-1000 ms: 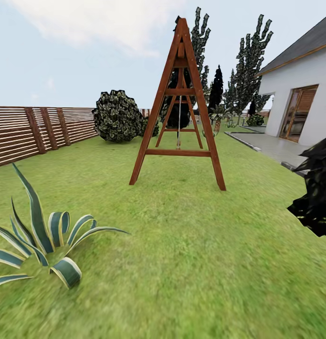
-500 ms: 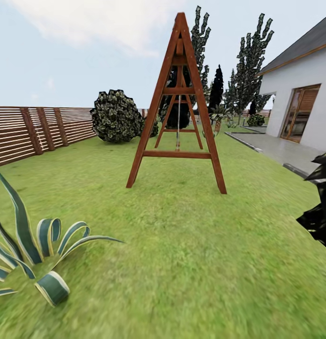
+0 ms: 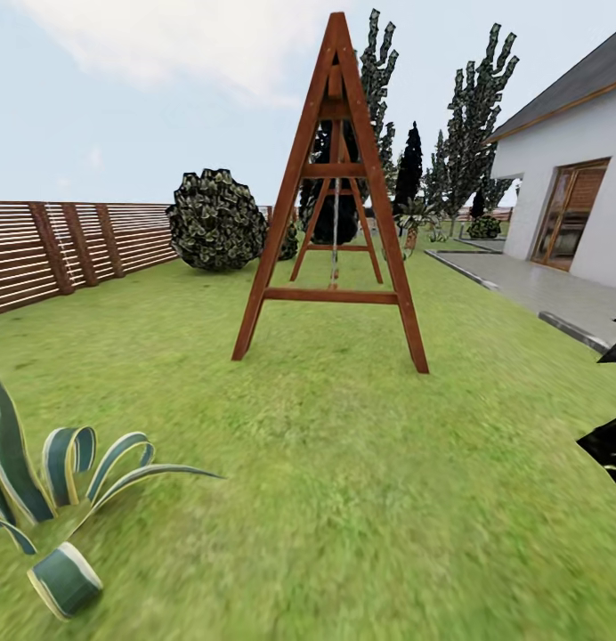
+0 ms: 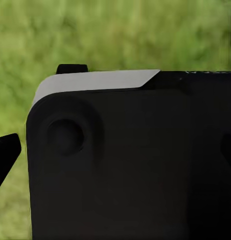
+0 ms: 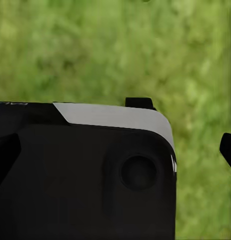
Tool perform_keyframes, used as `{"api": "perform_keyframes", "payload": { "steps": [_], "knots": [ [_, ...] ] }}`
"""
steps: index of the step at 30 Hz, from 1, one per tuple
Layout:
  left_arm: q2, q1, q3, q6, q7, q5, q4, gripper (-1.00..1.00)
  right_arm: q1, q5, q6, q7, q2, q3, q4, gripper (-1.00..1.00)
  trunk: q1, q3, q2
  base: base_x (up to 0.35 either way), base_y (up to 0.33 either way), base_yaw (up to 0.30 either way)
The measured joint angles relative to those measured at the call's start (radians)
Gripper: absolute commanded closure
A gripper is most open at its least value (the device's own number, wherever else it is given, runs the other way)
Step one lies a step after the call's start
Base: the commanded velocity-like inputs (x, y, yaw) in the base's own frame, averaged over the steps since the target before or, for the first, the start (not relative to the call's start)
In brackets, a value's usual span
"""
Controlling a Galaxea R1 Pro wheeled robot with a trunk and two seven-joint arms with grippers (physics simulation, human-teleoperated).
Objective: Take the three Easter eggs out of the wicker basket on the lawn in the garden, then place them on the lawn next to a single tree (choose any tree) so that all three eggs are next to the same tree and none are left in the basket.
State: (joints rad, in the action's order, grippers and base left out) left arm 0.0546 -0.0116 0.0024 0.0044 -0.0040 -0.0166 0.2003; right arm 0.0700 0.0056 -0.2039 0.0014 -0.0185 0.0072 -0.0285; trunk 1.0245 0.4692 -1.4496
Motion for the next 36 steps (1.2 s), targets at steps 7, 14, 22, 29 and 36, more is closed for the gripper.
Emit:
{"api": "perform_keyframes", "payload": {
  "steps": [7,14,22,29,36],
  "knots": [
    [-0.004,0.000,0.000,0.000,0.000,-0.001,0.000,-1.00,0.000,0.000,0.000,0.000,0.000,0.000,0.000,-1.00,0.000,0.000,0.000,0.297,-0.158,0.000],
    [-0.004,0.000,0.001,0.000,0.000,-0.001,0.000,-1.00,0.000,0.000,0.000,0.000,0.000,0.000,0.000,-1.00,0.000,0.000,0.000,0.290,-0.182,0.000],
    [-0.006,0.000,0.003,0.000,0.000,-0.001,0.000,-1.00,0.000,0.000,0.000,0.000,0.000,0.000,-0.001,-1.00,0.000,0.000,0.000,0.289,-0.182,0.000],
    [-0.010,0.000,0.002,0.000,0.000,-0.001,0.000,-1.00,0.000,0.000,0.000,0.000,0.000,0.000,-0.001,-1.00,0.000,0.000,0.000,0.289,-0.177,0.000],
    [-0.012,0.000,0.001,0.000,-0.001,0.000,0.000,-1.00,0.000,0.000,0.000,0.000,0.000,0.000,-0.001,-1.00,0.000,0.000,0.000,0.289,-0.175,0.000]
  ]
}}
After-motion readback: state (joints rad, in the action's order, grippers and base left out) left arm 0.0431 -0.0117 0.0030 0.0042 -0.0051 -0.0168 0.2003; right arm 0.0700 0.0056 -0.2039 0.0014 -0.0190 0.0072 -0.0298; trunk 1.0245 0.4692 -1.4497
